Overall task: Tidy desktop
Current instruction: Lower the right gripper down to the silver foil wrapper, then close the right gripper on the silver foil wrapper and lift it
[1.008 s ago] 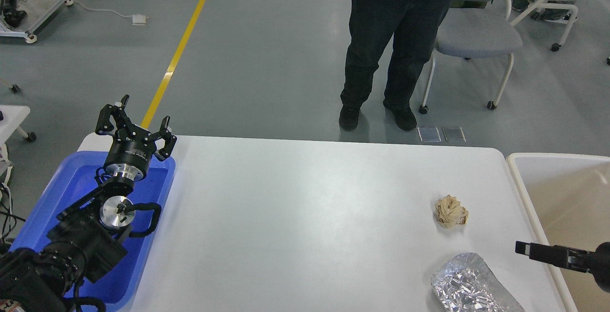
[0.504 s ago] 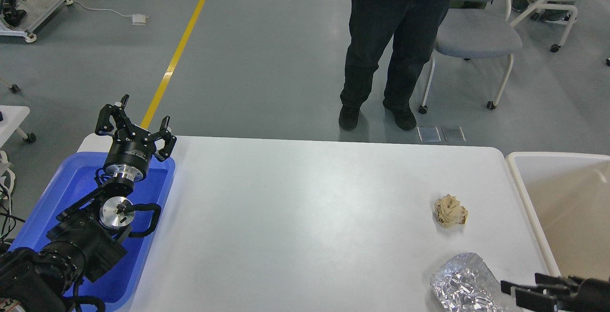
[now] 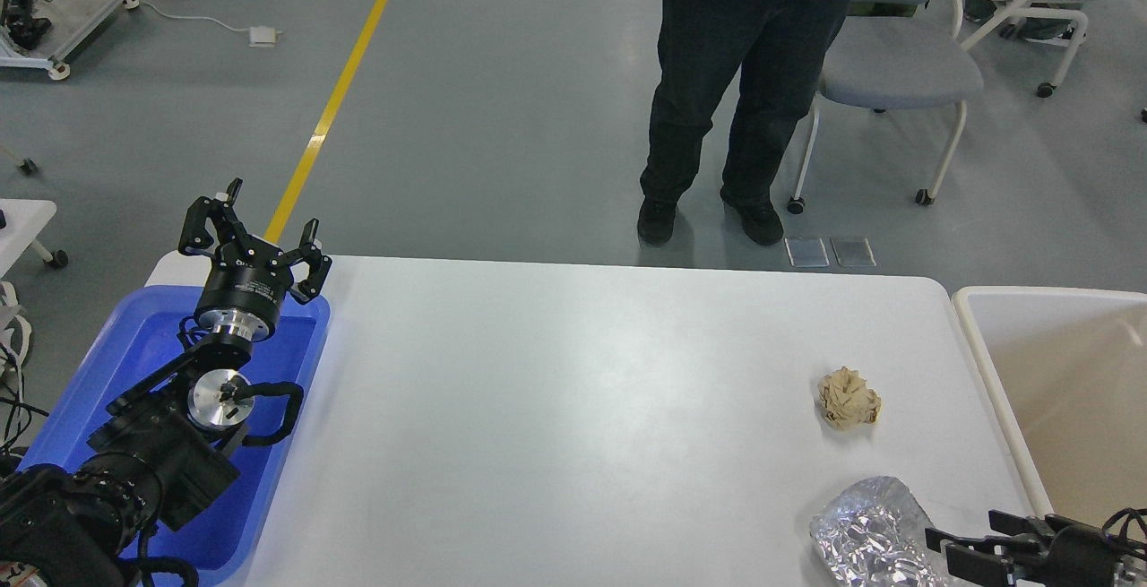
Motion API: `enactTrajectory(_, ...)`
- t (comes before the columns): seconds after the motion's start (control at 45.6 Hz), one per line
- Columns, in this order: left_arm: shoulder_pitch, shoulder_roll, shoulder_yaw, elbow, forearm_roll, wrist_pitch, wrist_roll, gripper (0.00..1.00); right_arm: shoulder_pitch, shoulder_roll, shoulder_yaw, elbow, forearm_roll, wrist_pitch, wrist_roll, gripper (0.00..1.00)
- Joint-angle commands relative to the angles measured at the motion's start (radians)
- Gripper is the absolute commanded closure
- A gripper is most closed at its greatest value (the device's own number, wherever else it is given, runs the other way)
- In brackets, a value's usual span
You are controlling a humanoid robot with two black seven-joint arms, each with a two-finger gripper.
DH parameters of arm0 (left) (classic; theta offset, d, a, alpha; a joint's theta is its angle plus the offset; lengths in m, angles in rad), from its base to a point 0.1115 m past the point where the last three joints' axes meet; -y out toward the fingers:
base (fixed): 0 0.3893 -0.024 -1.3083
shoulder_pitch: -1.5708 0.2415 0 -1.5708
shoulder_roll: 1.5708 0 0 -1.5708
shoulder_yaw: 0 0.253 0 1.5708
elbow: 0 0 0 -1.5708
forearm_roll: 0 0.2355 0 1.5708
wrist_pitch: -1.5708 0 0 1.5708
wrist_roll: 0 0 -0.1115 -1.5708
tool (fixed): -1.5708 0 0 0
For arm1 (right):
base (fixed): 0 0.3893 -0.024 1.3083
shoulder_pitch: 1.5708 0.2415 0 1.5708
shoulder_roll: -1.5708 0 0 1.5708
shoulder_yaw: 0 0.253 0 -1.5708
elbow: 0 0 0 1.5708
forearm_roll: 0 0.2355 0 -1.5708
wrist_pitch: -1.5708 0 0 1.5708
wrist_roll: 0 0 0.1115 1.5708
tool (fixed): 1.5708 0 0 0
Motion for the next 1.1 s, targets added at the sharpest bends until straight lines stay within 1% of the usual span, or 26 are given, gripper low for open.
enactTrajectory(0.0, 0.0, 0.001, 0.0, -0.001, 0.0, -0.001, -0.001, 0.0, -0.027, 0.063, -0.007, -0.057, 0.018, -0.012, 0.005, 0.0)
enactTrajectory(0.197, 0.0, 0.0, 0.0, -0.001, 0.0, -0.001, 0.0, 0.0, -0.059, 0.093, -0.007, -0.095, 0.018, -0.013, 0.01, 0.0)
enactTrajectory(0.394, 0.0, 0.0, 0.0, -0.001, 0.0, -0.001, 0.0, 0.0, -0.071, 0.11, -0.005, -0.156, 0.02, -0.013, 0.04, 0.02)
enactTrajectory(0.482, 0.0, 0.0, 0.0, -0.001, 0.0, -0.001, 0.0, 0.0, -0.076, 0.115, -0.005, -0.178, 0.029, -0.013, 0.057, 0.05)
enactTrajectory(0.526, 0.0, 0.0, 0.0, 0.001, 0.0, -0.001, 0.0, 0.0, -0.079, 0.116, -0.005, -0.188, 0.034, -0.013, 0.063, 0.1)
enactTrajectory(0.57, 0.0, 0.0, 0.0, 0.001, 0.0, -0.001, 0.0, 0.0, -0.082, 0.118, -0.005, -0.196, 0.034, -0.015, 0.066, 0.22)
enactTrajectory(0.592, 0.0, 0.0, 0.0, -0.001, 0.0, -0.001, 0.0, 0.0, -0.084, 0.116, -0.005, -0.198, 0.034, -0.015, 0.066, 0.27)
enactTrajectory(0.614, 0.0, 0.001, 0.0, -0.001, 0.0, -0.001, 0.0, 0.0, -0.085, 0.116, -0.005, -0.199, 0.034, -0.015, 0.068, 0.3)
enactTrajectory(0.679, 0.0, 0.0, 0.0, 0.001, 0.0, -0.001, 0.0, 0.0, -0.087, 0.118, -0.005, -0.202, 0.034, -0.015, 0.072, 0.33)
enactTrajectory(0.833, 0.0, 0.0, 0.0, -0.001, 0.0, 0.001, 0.0, 0.0, -0.096, 0.118, -0.007, -0.211, 0.034, -0.029, 0.074, 0.34)
enactTrajectory(0.876, 0.0, 0.0, 0.0, 0.001, 0.0, -0.001, -0.001, 0.0, -0.099, 0.118, -0.007, -0.218, 0.034, -0.03, 0.072, 0.36)
enactTrajectory(0.986, 0.0, 0.0, 0.0, -0.001, 0.0, -0.001, 0.0, 0.0, -0.104, 0.118, -0.008, -0.221, 0.034, -0.03, 0.072, 0.54)
enactTrajectory(1.008, 0.0, 0.0, 0.0, 0.001, 0.0, -0.001, 0.0, 0.0, -0.104, 0.118, -0.014, -0.221, 0.034, -0.03, 0.074, 0.61)
enactTrajectory(1.074, 0.0, 0.0, 0.0, 0.001, 0.0, -0.001, 0.0, 0.0, -0.104, 0.118, -0.036, -0.222, 0.034, -0.032, 0.074, 0.85)
